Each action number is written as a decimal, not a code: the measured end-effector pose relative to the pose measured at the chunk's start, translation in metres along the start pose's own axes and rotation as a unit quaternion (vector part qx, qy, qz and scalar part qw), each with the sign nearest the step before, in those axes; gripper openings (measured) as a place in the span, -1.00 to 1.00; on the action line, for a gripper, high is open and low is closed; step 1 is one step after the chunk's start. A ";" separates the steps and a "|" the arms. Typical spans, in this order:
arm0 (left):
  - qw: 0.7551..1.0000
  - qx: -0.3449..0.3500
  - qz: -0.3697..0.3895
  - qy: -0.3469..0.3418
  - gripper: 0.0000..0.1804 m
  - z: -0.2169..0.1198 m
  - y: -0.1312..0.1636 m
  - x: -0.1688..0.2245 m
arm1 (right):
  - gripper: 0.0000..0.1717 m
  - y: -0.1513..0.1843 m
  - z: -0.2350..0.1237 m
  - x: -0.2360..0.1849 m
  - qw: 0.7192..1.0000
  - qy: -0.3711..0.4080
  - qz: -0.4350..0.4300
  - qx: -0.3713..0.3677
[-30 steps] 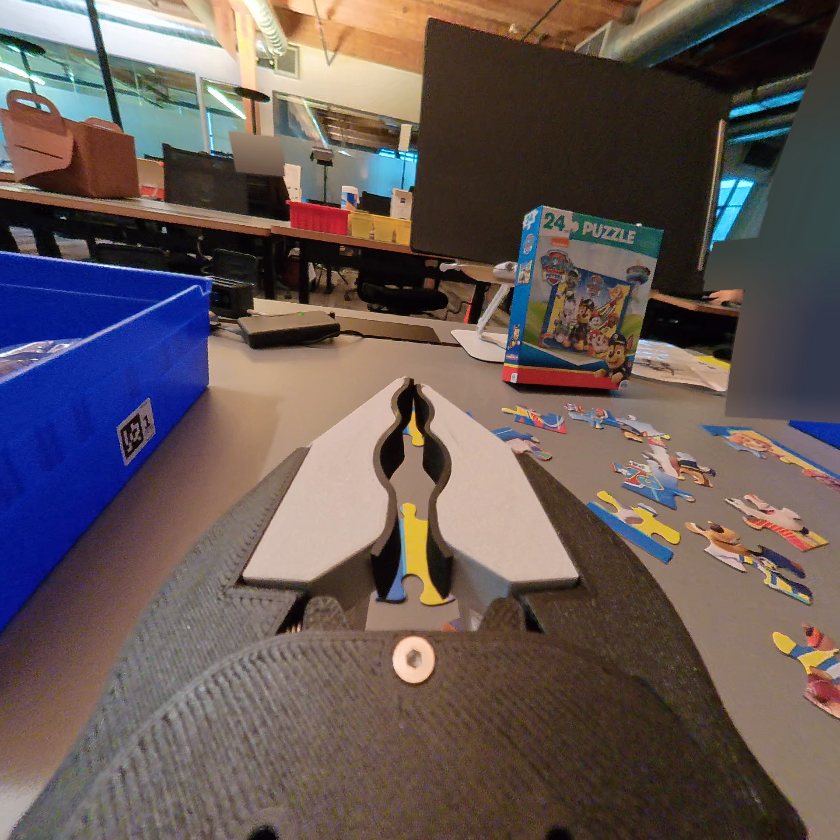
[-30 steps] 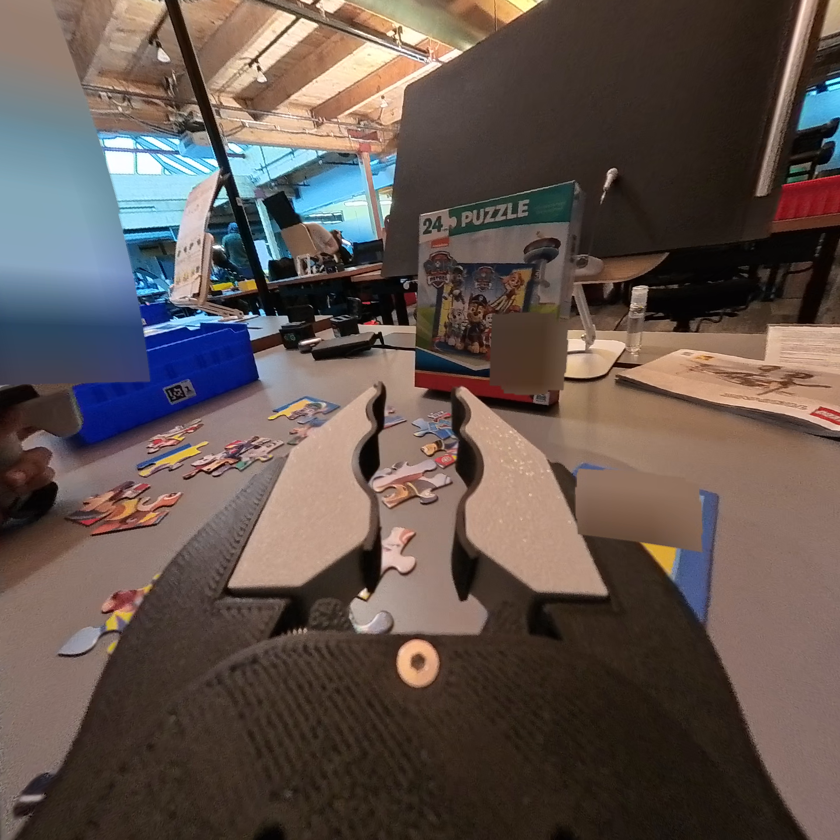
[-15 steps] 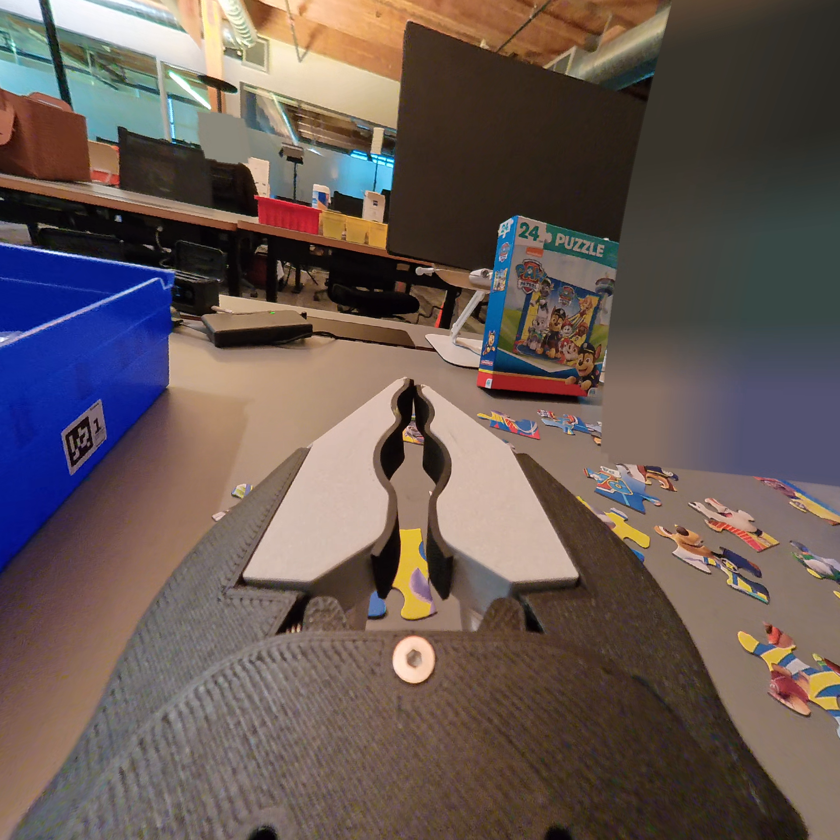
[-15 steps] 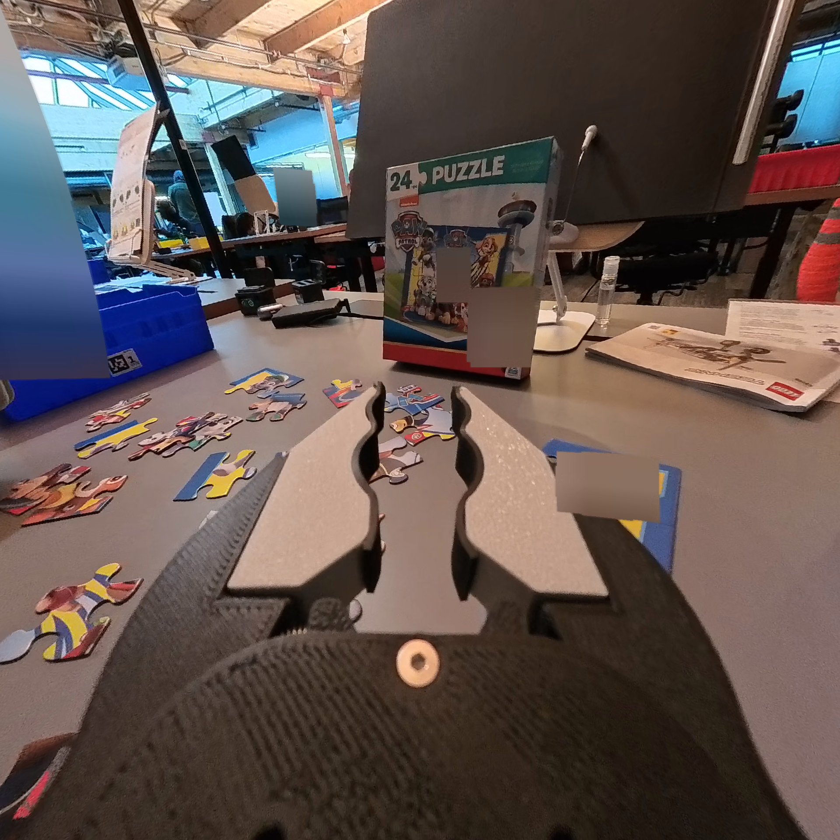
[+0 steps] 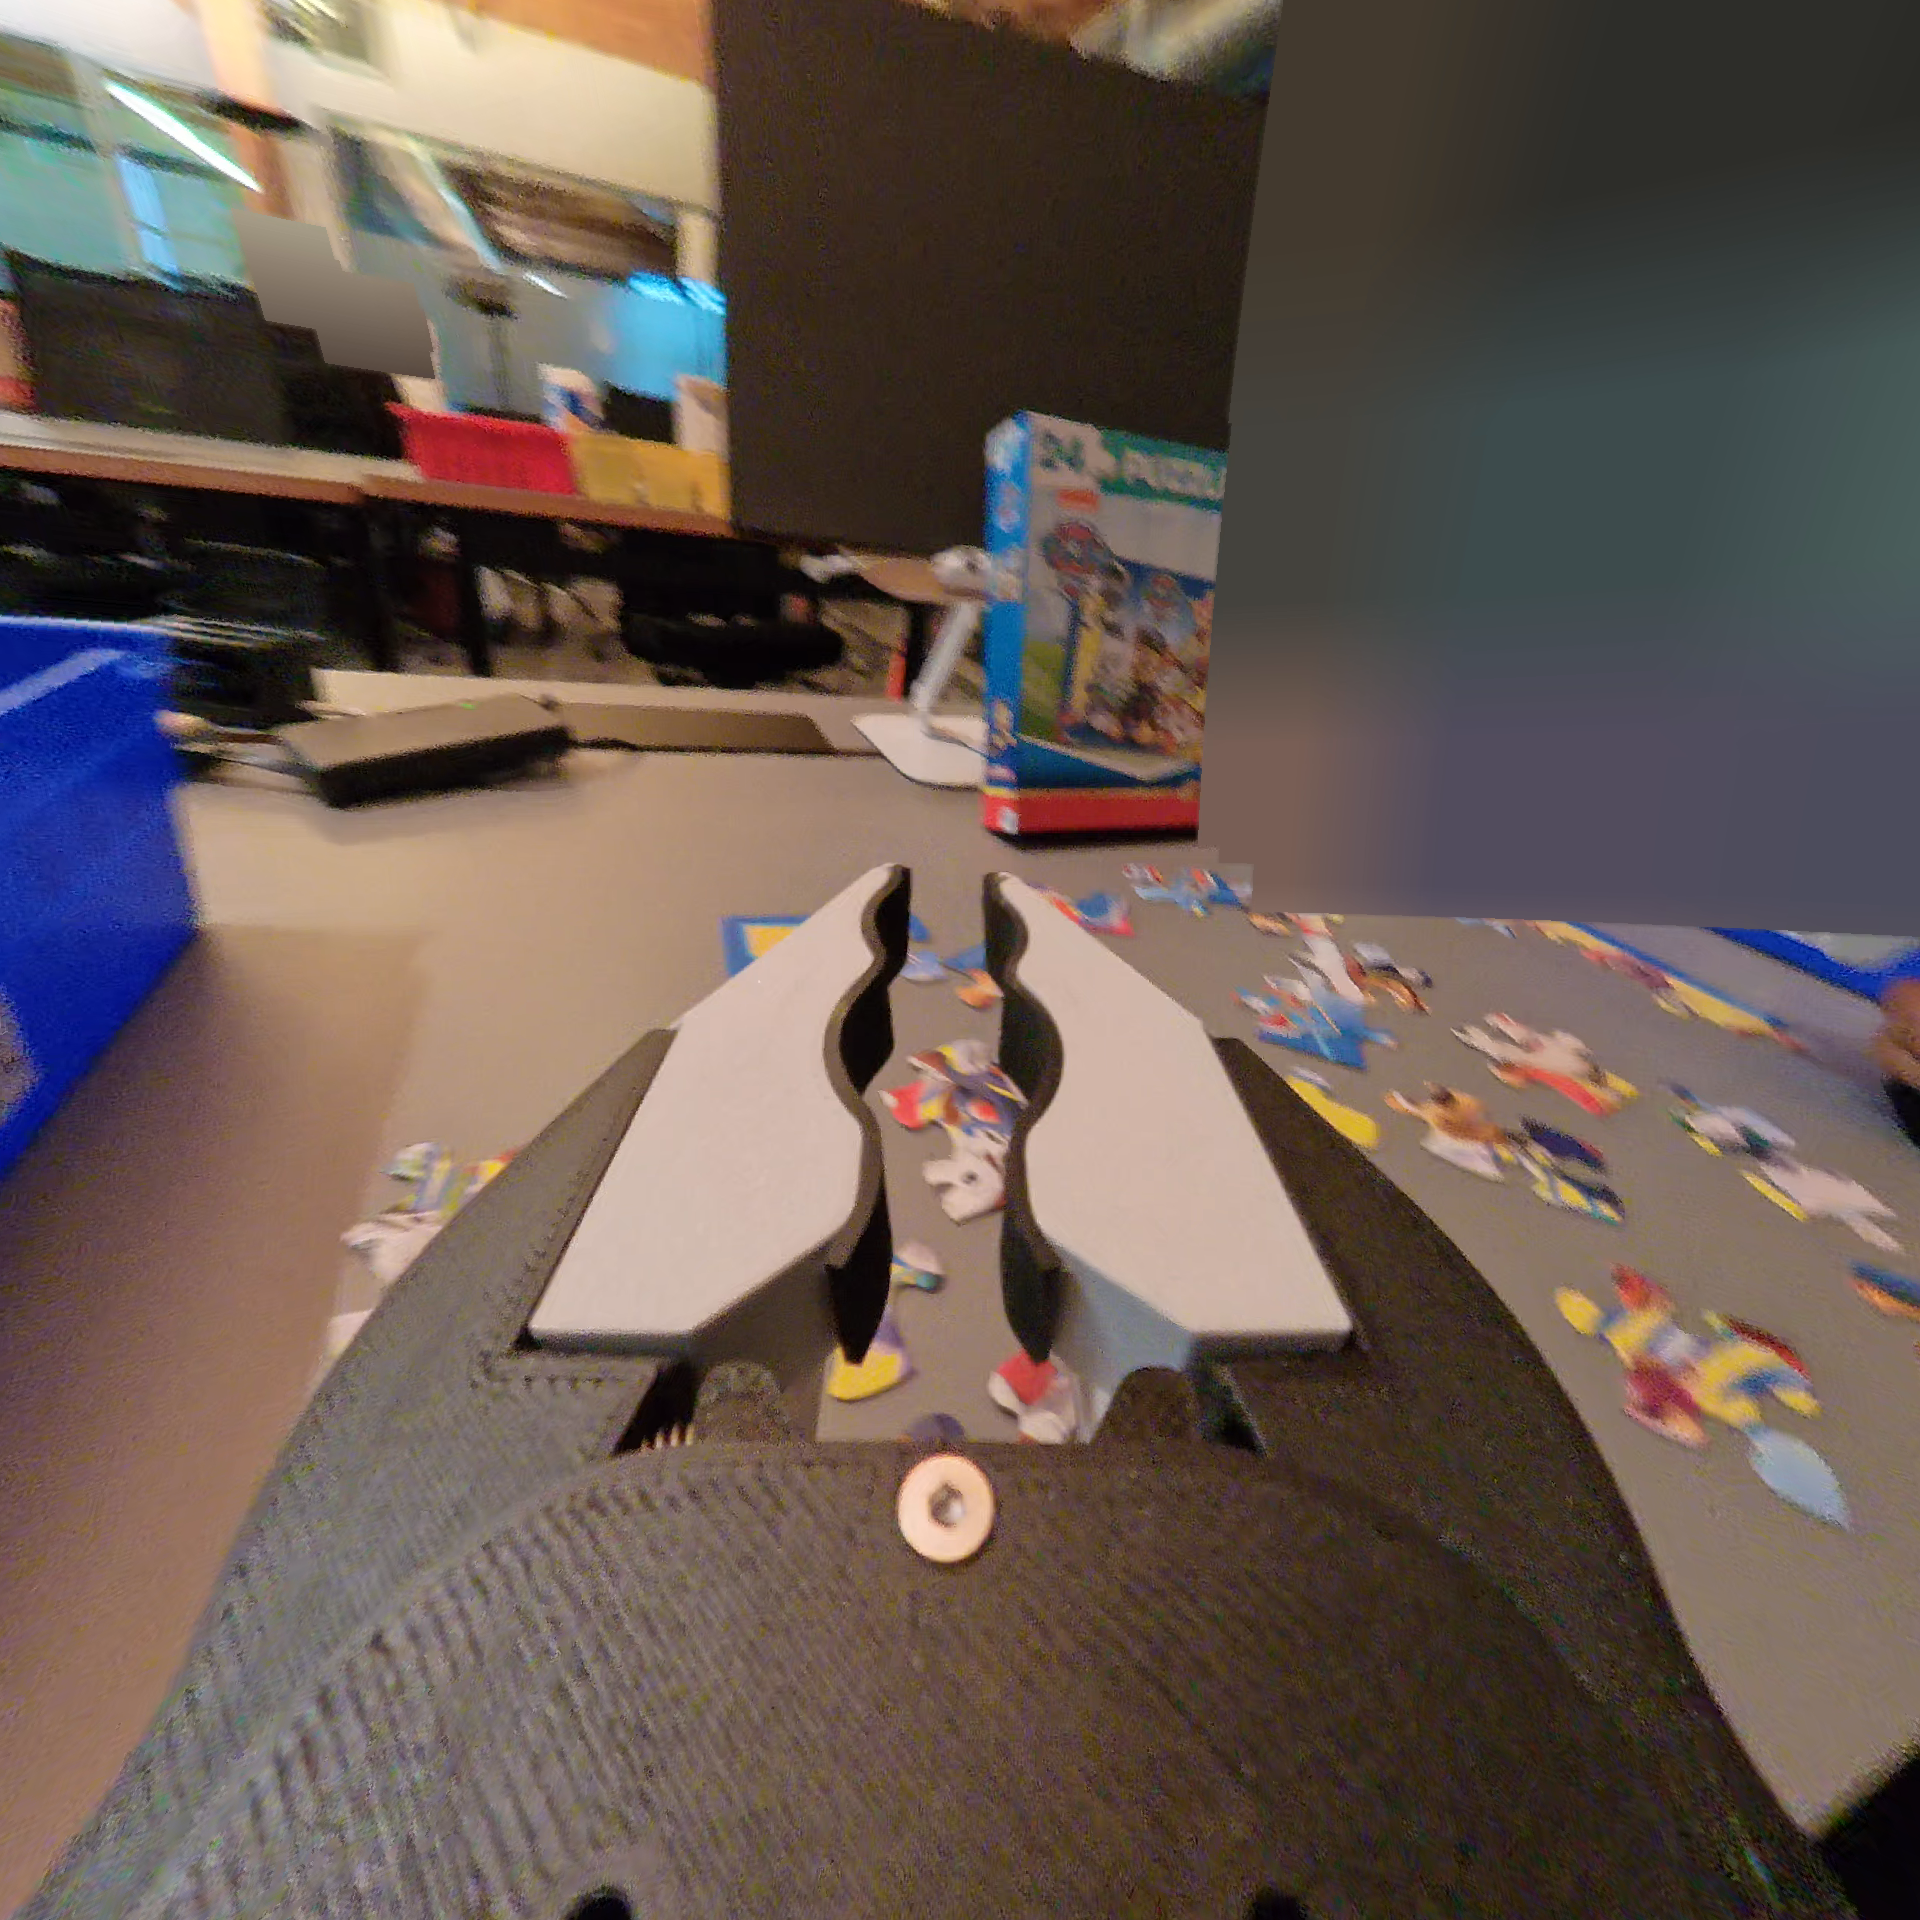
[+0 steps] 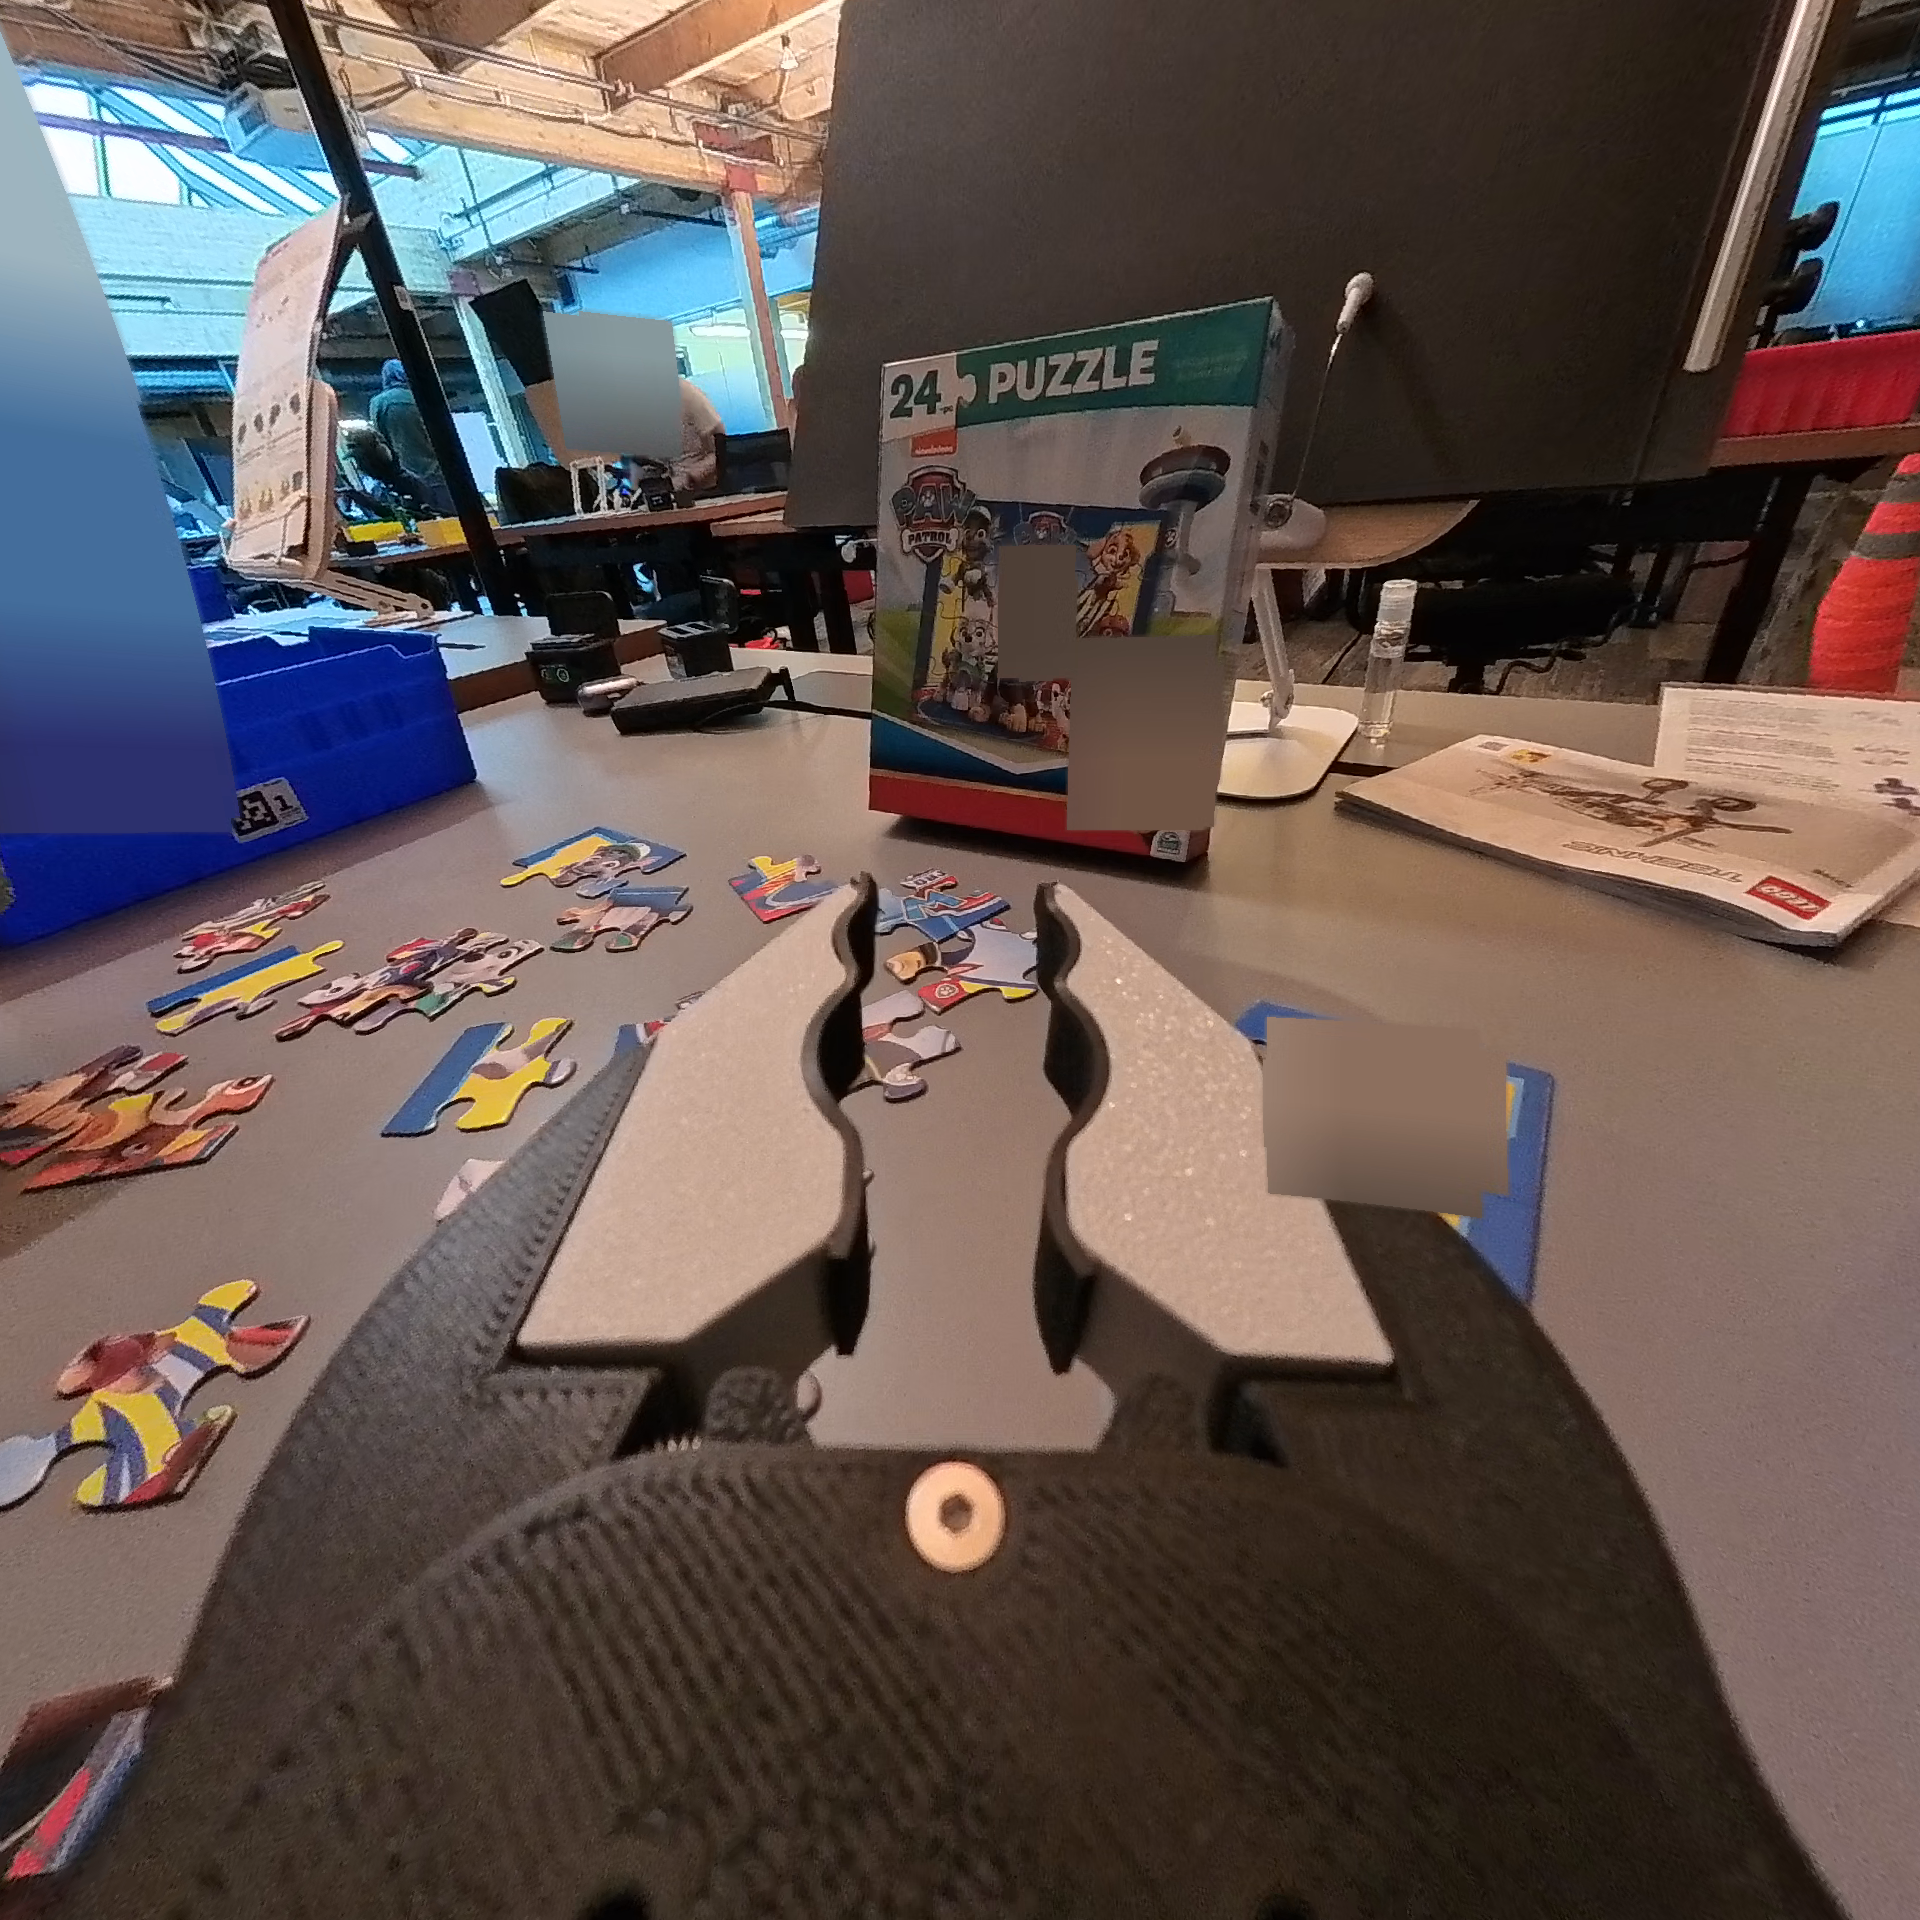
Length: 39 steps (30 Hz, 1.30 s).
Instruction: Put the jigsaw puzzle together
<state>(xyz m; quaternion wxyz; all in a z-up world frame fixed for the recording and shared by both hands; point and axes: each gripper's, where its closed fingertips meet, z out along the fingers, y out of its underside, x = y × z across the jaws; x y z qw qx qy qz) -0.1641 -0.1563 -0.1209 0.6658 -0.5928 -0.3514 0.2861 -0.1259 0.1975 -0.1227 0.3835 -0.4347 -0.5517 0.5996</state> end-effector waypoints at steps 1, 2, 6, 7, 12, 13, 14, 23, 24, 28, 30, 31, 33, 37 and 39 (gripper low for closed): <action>0.999 -0.027 0.003 0.030 -0.79 0.003 0.006 0.012 | -0.66 -0.001 0.000 -0.001 1.000 -0.002 0.000 0.003; 0.996 -0.063 0.004 0.067 -0.69 0.006 0.015 0.025 | -0.66 -0.002 -0.001 -0.002 1.000 -0.004 0.000 0.006; 0.960 -0.216 0.046 0.172 -0.38 -0.001 0.054 0.066 | -0.65 -0.007 -0.004 -0.007 1.000 -0.014 0.004 0.019; 0.952 -0.241 0.070 0.173 -0.35 -0.005 0.061 0.068 | -0.65 -0.009 -0.005 -0.008 1.000 -0.017 0.005 0.022; 0.909 -0.340 0.106 0.217 -0.28 -0.027 0.086 0.086 | -0.66 -0.010 -0.008 -0.013 0.999 -0.024 0.000 0.027; 0.905 -0.353 0.113 0.207 -0.28 -0.028 0.090 0.083 | -0.66 -0.009 -0.008 -0.014 0.999 -0.024 -0.003 0.027; 0.903 -0.361 0.125 0.194 -0.28 -0.028 0.093 0.078 | -0.66 -0.009 -0.008 -0.015 0.999 -0.025 -0.005 0.026; 0.888 -0.397 0.137 0.189 -0.28 -0.032 0.113 0.073 | -0.66 -0.011 -0.010 -0.015 0.999 -0.024 -0.004 0.034; 0.887 -0.399 0.136 0.189 -0.29 -0.032 0.114 0.073 | -0.66 -0.012 -0.010 -0.015 0.999 -0.025 -0.003 0.034; 0.880 -0.413 0.136 0.190 -0.36 -0.035 0.118 0.073 | -0.67 -0.012 -0.011 -0.016 0.999 -0.026 -0.003 0.035; 0.880 -0.414 0.133 0.191 -0.37 -0.035 0.118 0.073 | -0.66 -0.012 -0.011 -0.016 0.999 -0.027 -0.003 0.036; 0.880 -0.414 0.131 0.192 -0.37 -0.035 0.118 0.073 | -0.66 -0.012 -0.011 -0.017 0.999 -0.027 -0.004 0.036; 0.880 -0.416 0.130 0.189 -0.38 -0.035 0.119 0.073 | -0.66 -0.012 -0.011 -0.017 0.999 -0.028 -0.004 0.037; 0.877 -0.425 0.123 0.186 -0.38 -0.035 0.123 0.071 | -0.66 -0.013 -0.011 -0.017 0.999 -0.028 -0.004 0.038; 0.879 -0.422 0.118 0.188 -0.38 -0.035 0.122 0.072 | -0.66 -0.013 -0.011 -0.017 0.999 -0.028 -0.004 0.039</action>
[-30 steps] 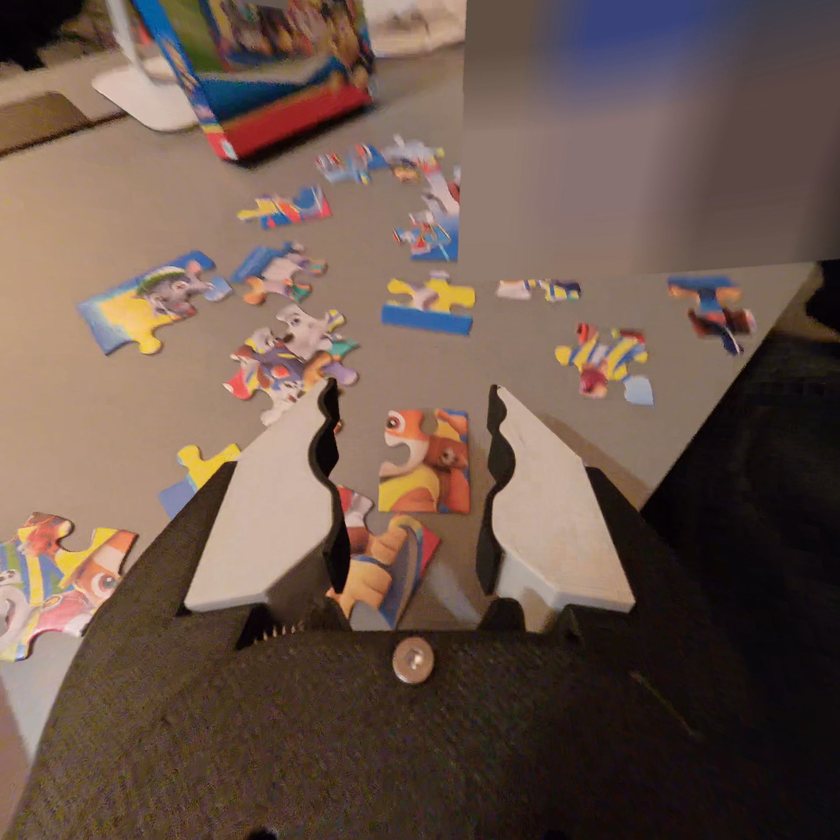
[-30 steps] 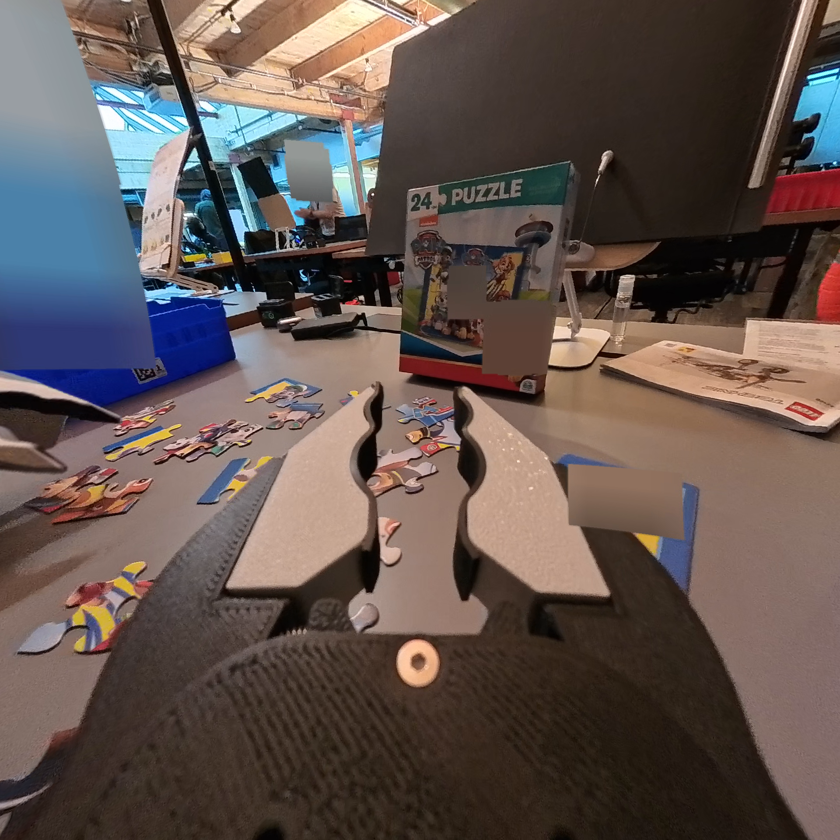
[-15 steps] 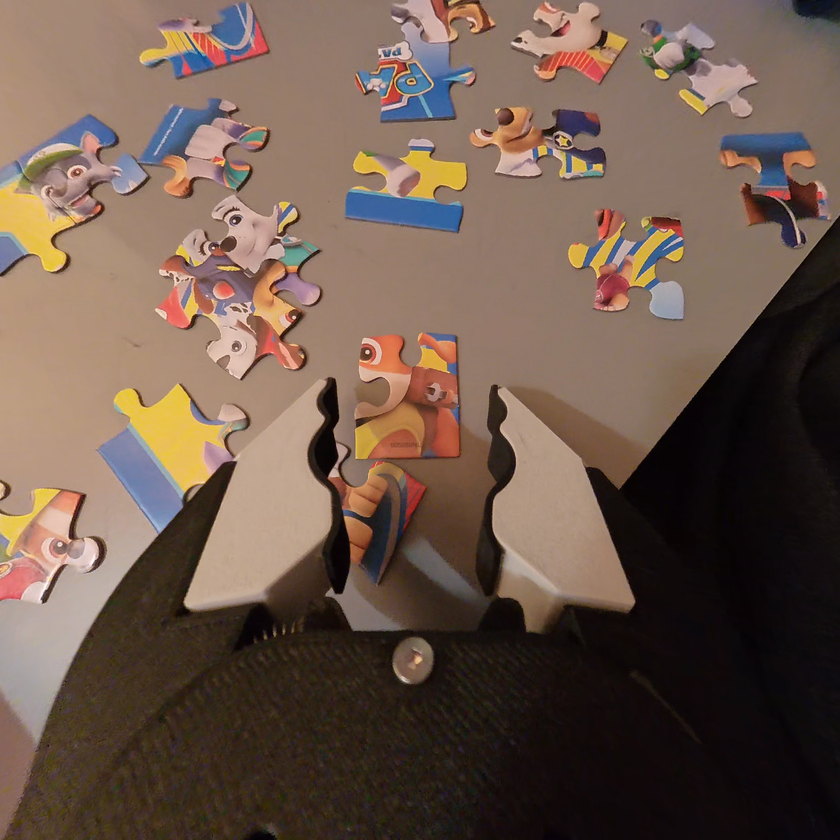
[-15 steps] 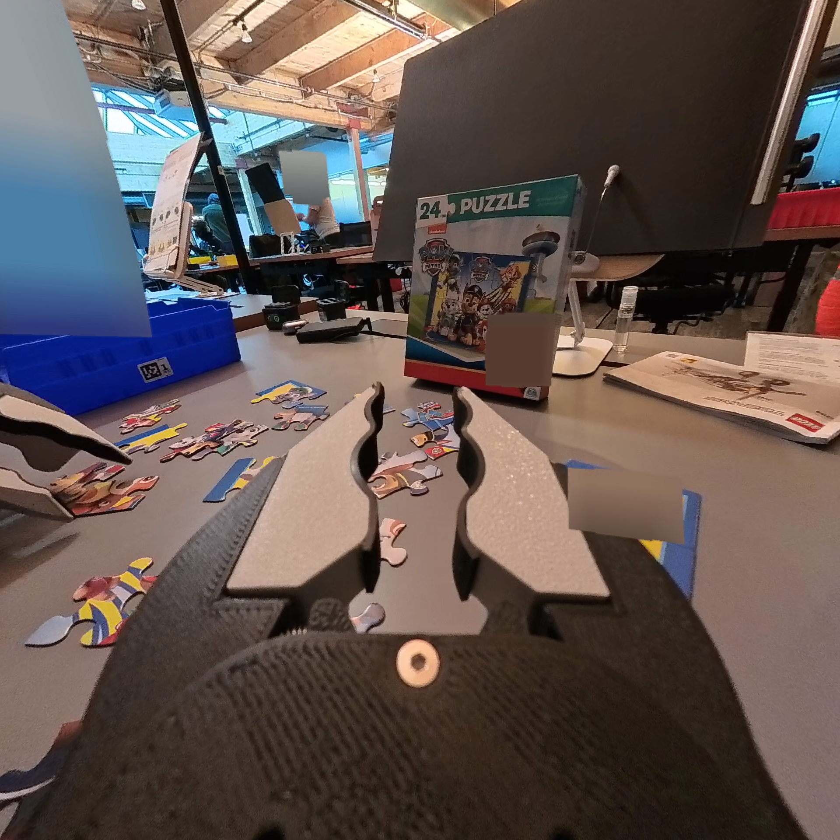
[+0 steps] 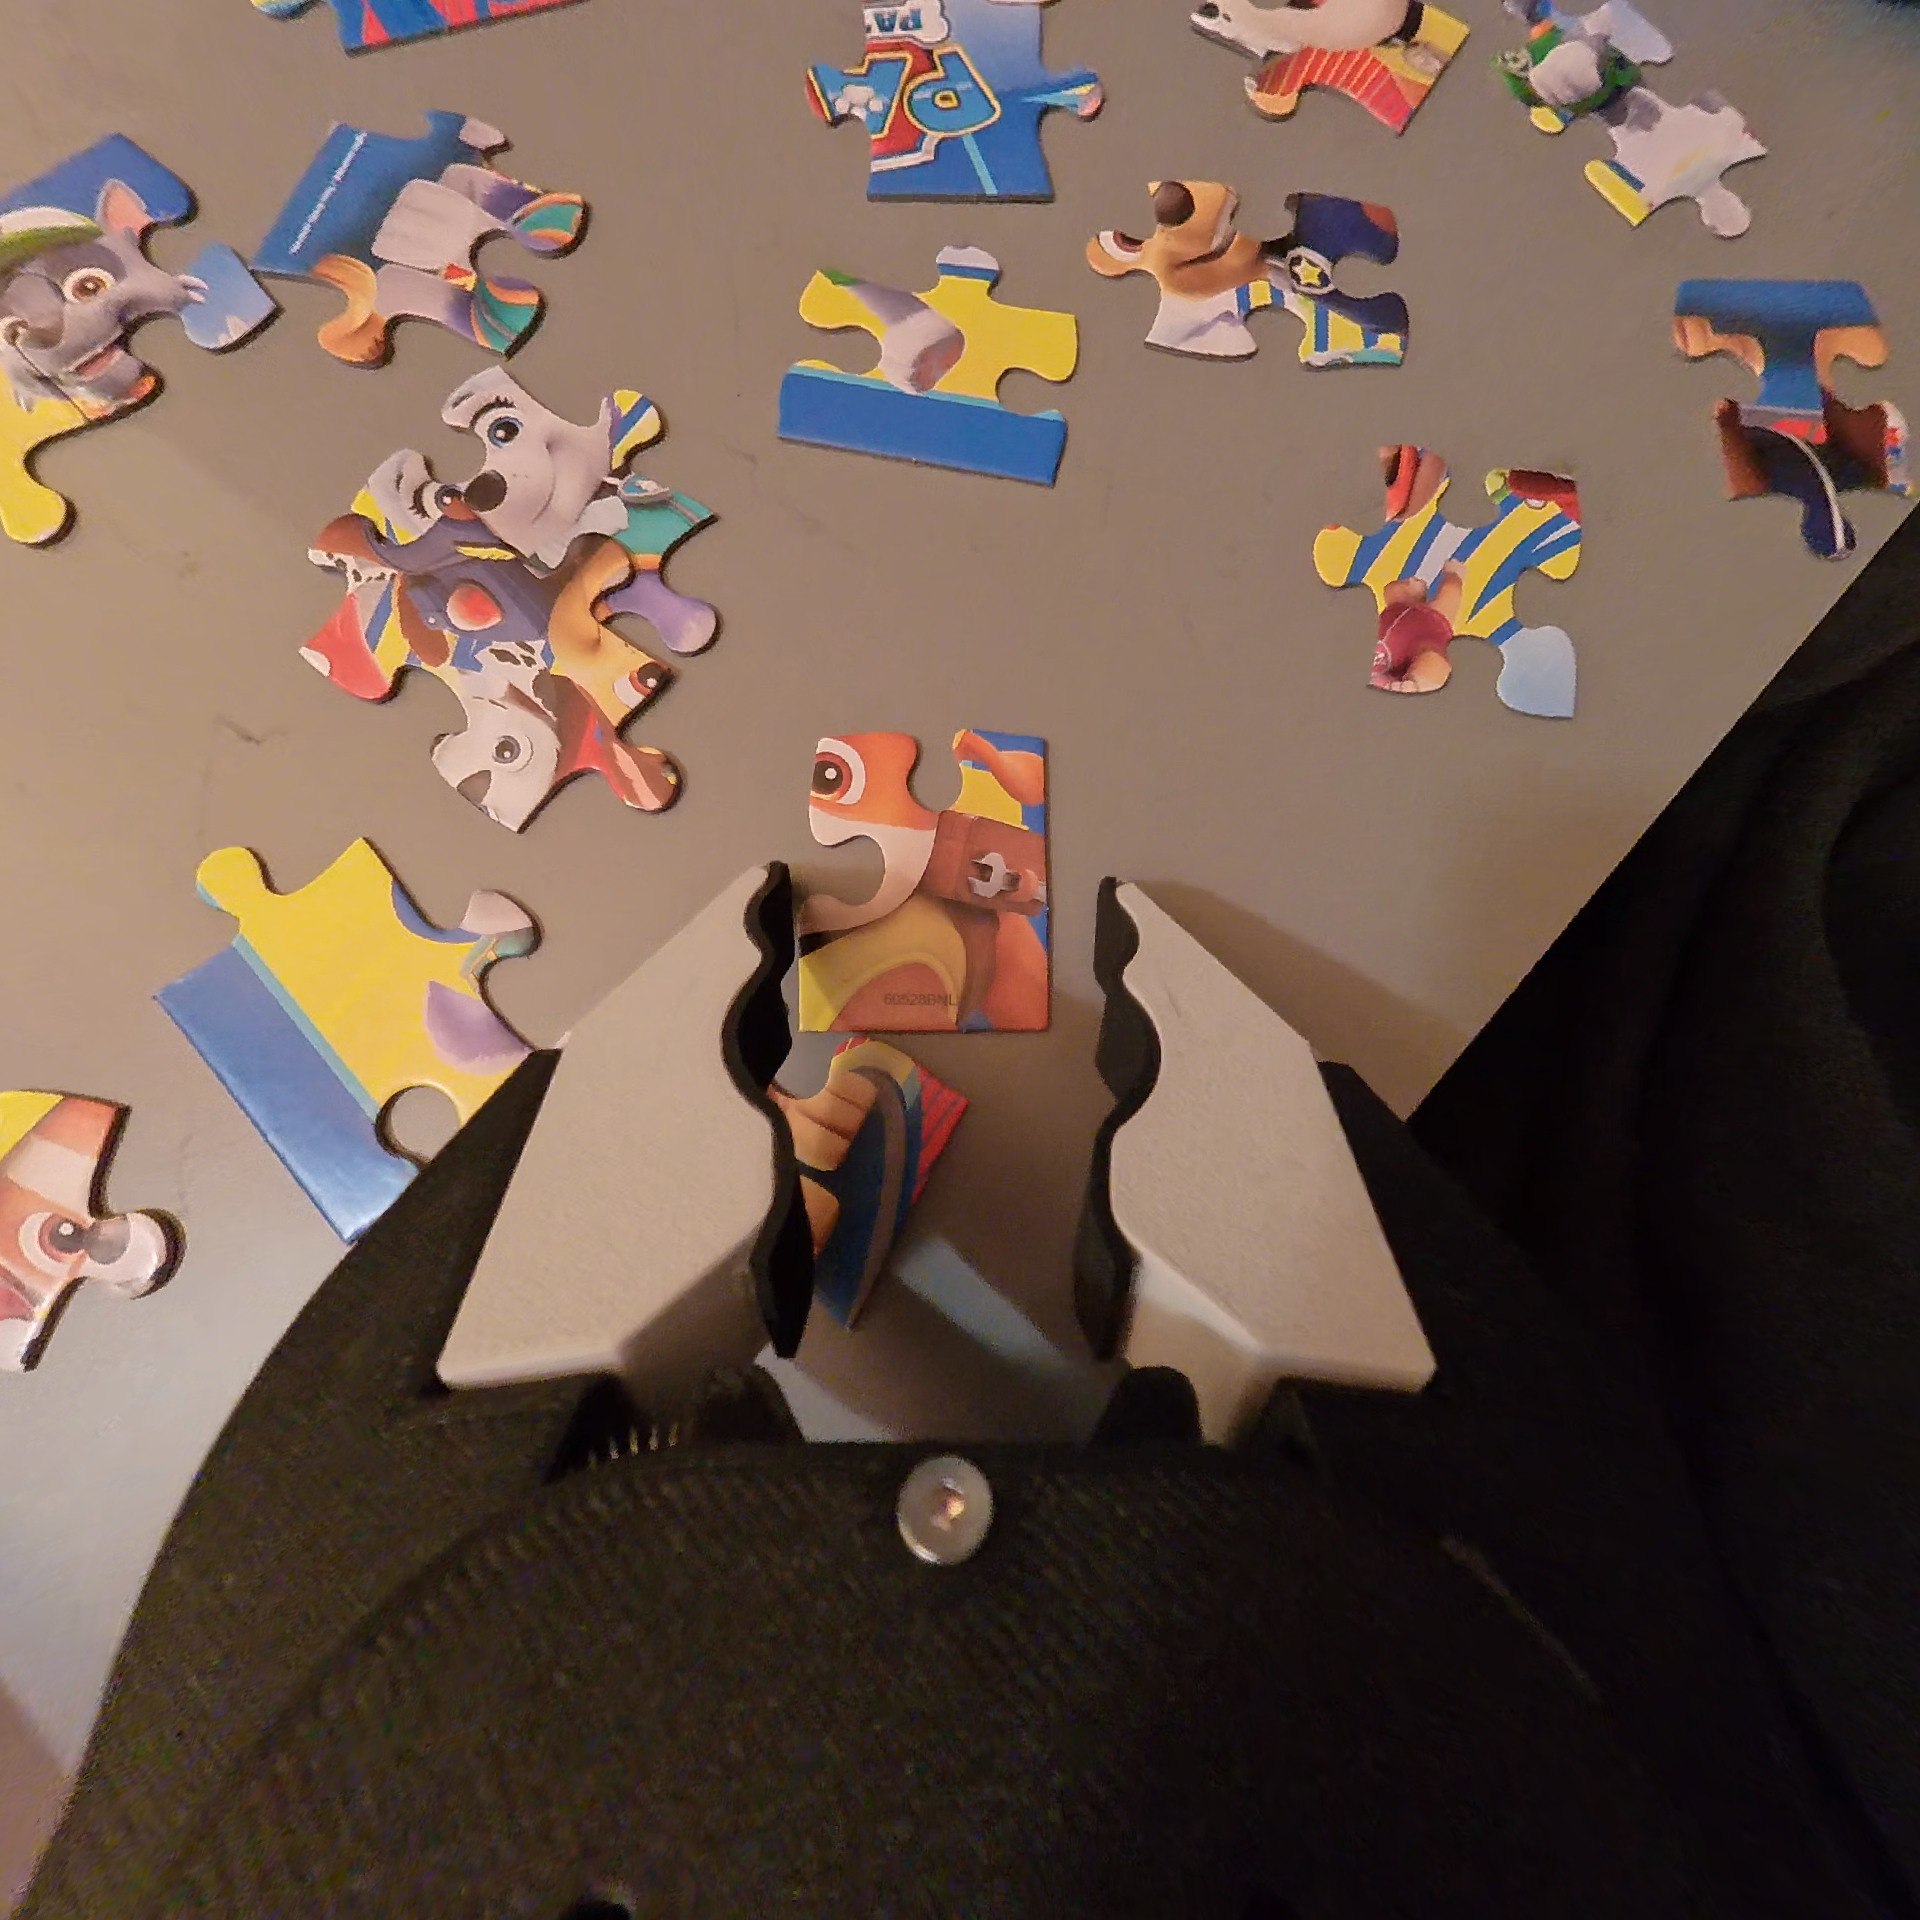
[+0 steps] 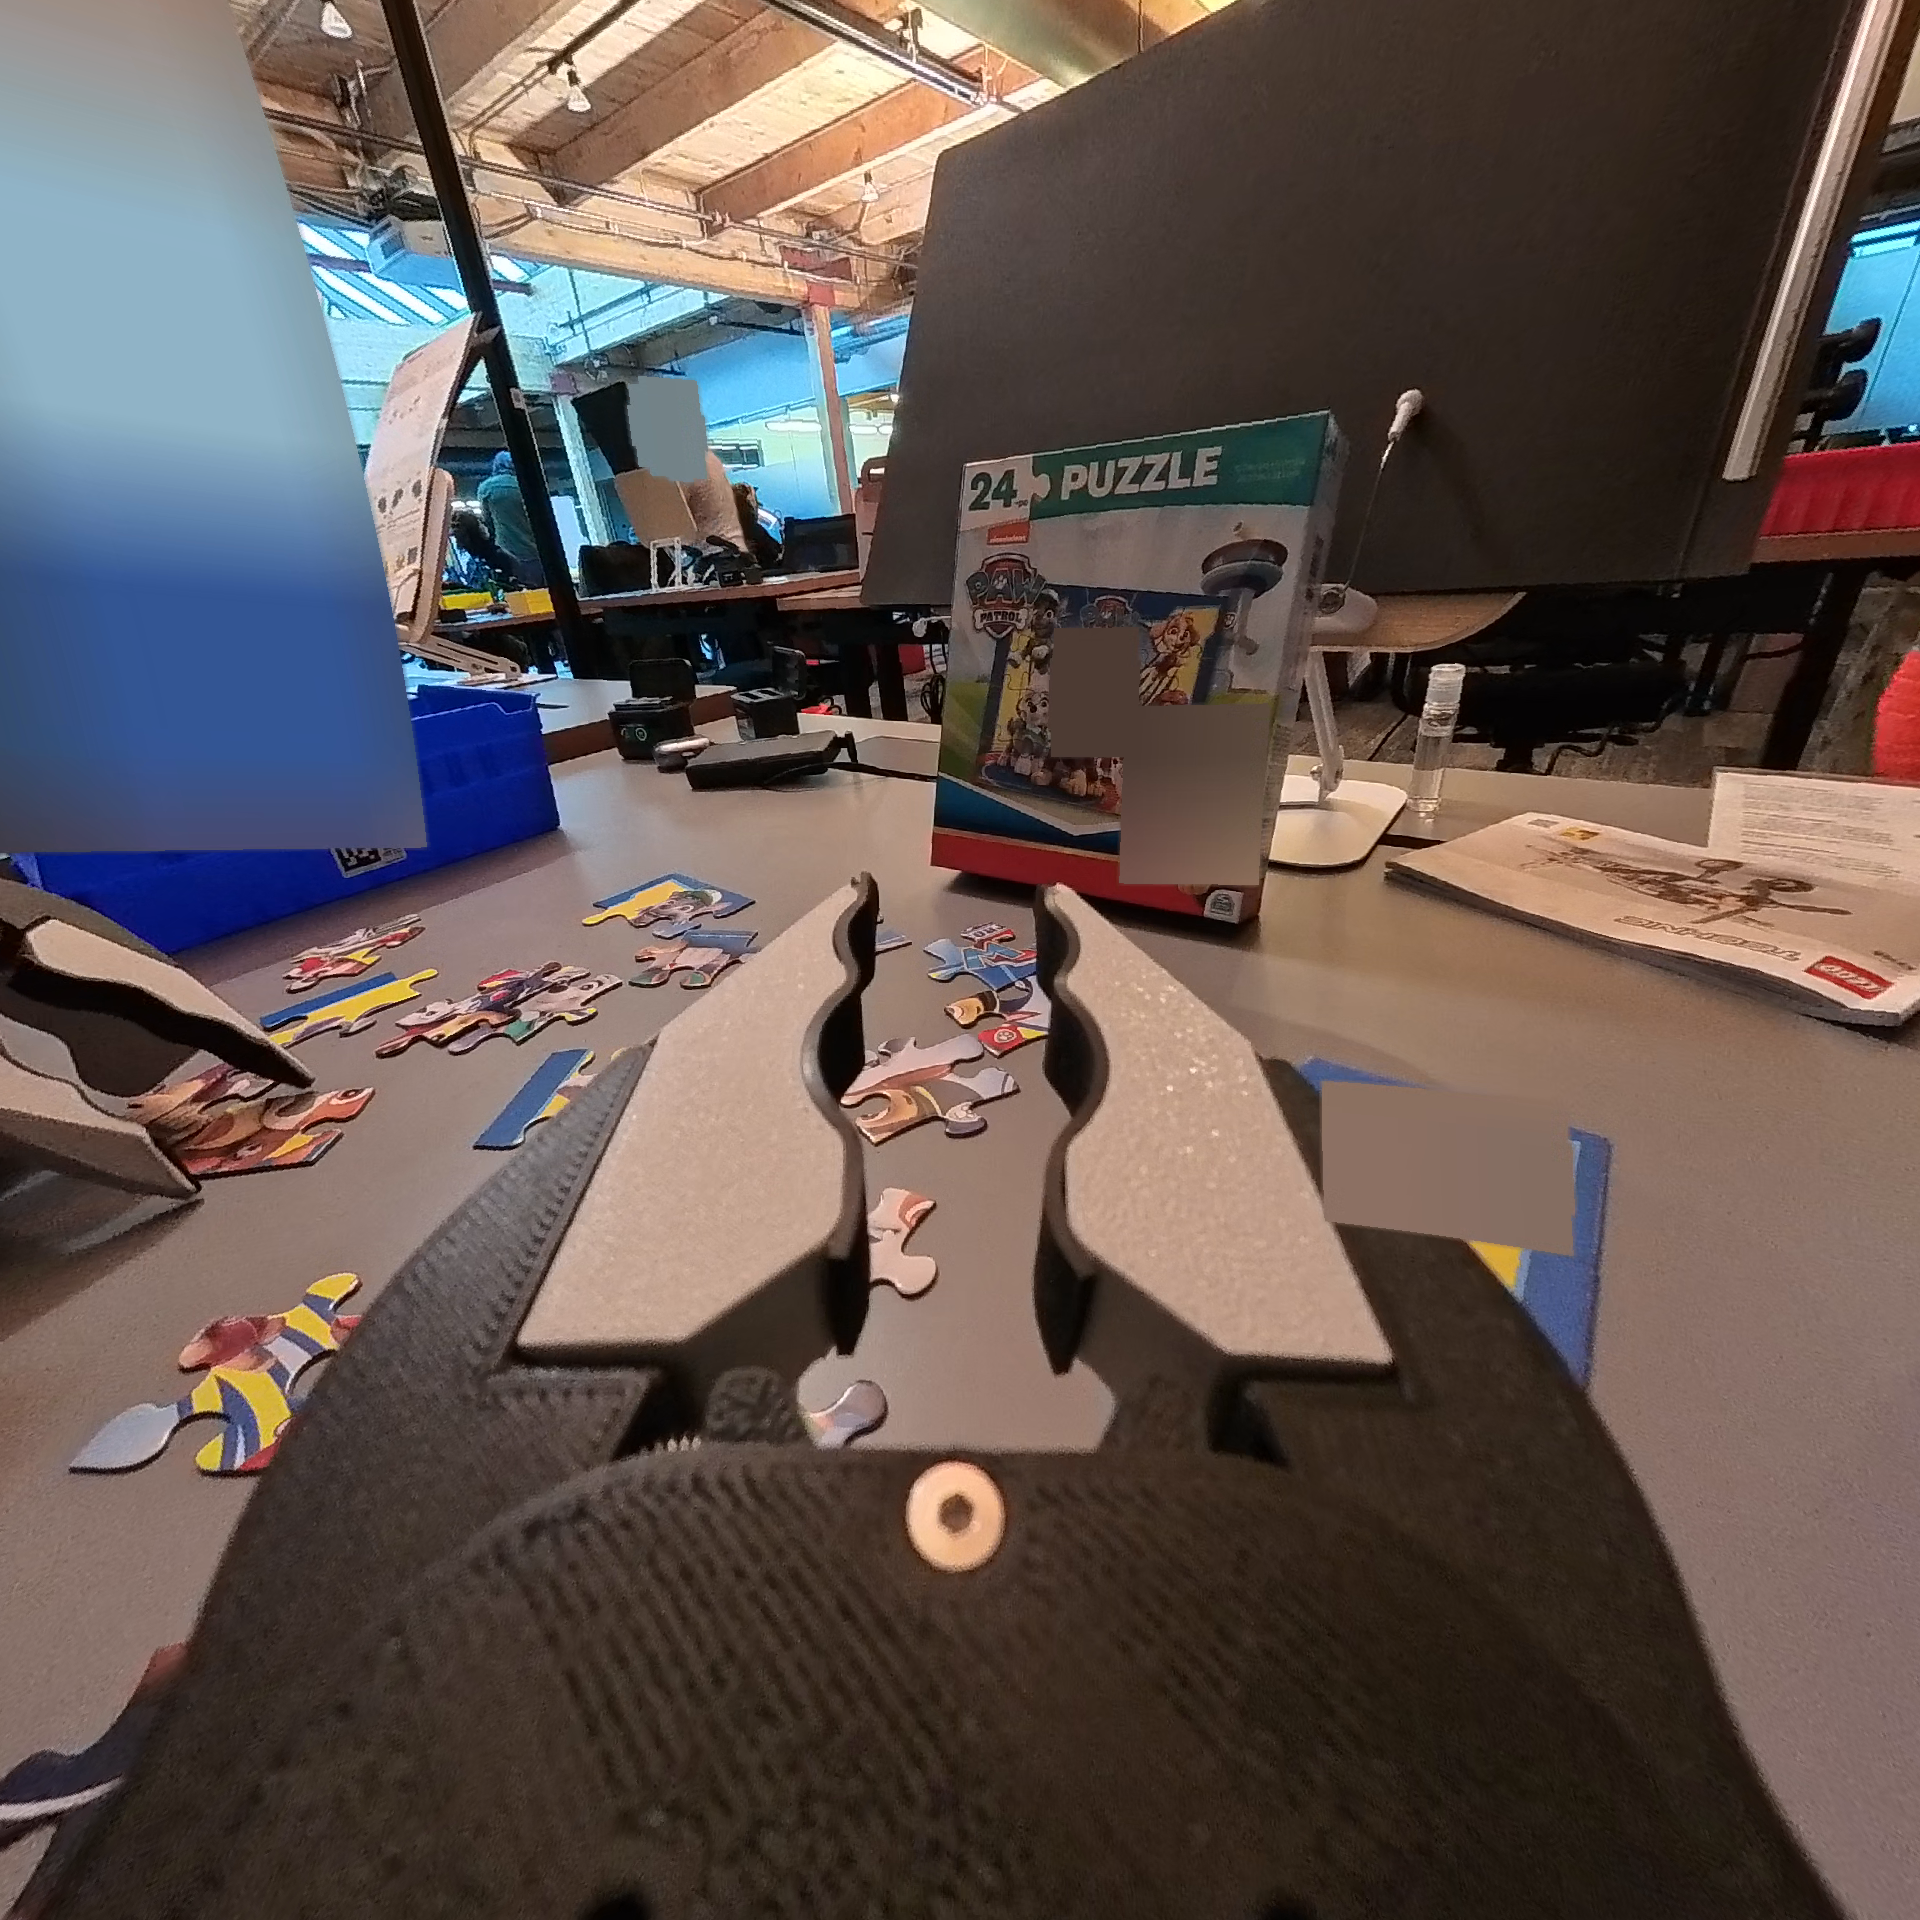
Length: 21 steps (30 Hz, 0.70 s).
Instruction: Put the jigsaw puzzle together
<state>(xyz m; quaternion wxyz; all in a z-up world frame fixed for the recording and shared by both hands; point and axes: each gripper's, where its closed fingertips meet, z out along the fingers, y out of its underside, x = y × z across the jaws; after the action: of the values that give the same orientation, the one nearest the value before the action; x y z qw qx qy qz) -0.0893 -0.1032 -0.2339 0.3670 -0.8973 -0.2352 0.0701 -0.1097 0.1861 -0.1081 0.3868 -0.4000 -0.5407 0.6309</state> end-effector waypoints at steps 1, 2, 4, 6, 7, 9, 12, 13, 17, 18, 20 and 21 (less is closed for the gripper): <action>1.000 0.002 0.000 -0.002 -0.38 -0.001 -0.001 -0.001 | -0.66 0.000 0.000 0.000 1.000 0.000 0.000 0.001; 1.000 0.003 0.000 -0.002 -0.38 -0.001 -0.001 -0.001 | -0.67 0.000 0.000 0.000 1.000 0.000 0.000 0.001; 1.000 0.000 -0.002 -0.002 -0.38 0.000 0.001 -0.001 | -0.67 0.000 0.000 0.000 1.000 -0.001 0.001 0.001; 1.000 -0.002 -0.003 -0.001 -0.38 0.001 0.001 -0.001 | -0.66 0.000 0.000 0.000 1.000 -0.001 0.000 0.000; 1.000 0.000 -0.005 0.003 -0.38 0.001 0.001 0.000 | -0.66 0.000 0.000 0.000 1.000 0.000 0.000 0.001; 1.000 0.000 -0.006 0.004 -0.38 0.001 0.001 0.000 | -0.67 0.000 0.000 0.000 1.000 0.000 0.000 0.001; 1.000 -0.001 -0.006 0.001 -0.39 0.001 0.001 -0.001 | -0.66 0.000 0.000 0.000 1.000 -0.001 0.000 0.001; 1.000 -0.001 -0.005 0.000 -0.40 0.001 0.001 -0.001 | -0.66 0.000 0.000 -0.001 1.000 -0.001 0.000 0.001; 1.000 -0.001 0.000 0.007 -0.53 0.002 0.001 0.003 | -0.66 0.000 0.000 -0.001 1.000 -0.001 0.000 0.001; 1.000 -0.002 0.000 0.007 -0.54 0.002 0.001 0.003 | -0.66 0.000 0.000 -0.001 1.000 -0.002 0.000 0.001; 1.000 -0.002 0.001 0.009 -0.56 0.002 0.001 0.004 | -0.66 0.000 0.000 -0.001 1.000 -0.001 0.000 0.001; 1.000 -0.002 0.001 0.011 -0.57 0.002 0.000 0.004 | -0.66 0.000 0.000 -0.001 1.000 -0.001 -0.001 0.001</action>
<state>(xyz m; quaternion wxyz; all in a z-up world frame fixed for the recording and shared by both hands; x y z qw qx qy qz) -0.0858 -0.1002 -0.2353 0.3681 -0.8987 -0.2306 0.0603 -0.1092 0.1854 -0.1076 0.3870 -0.3983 -0.5406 0.6319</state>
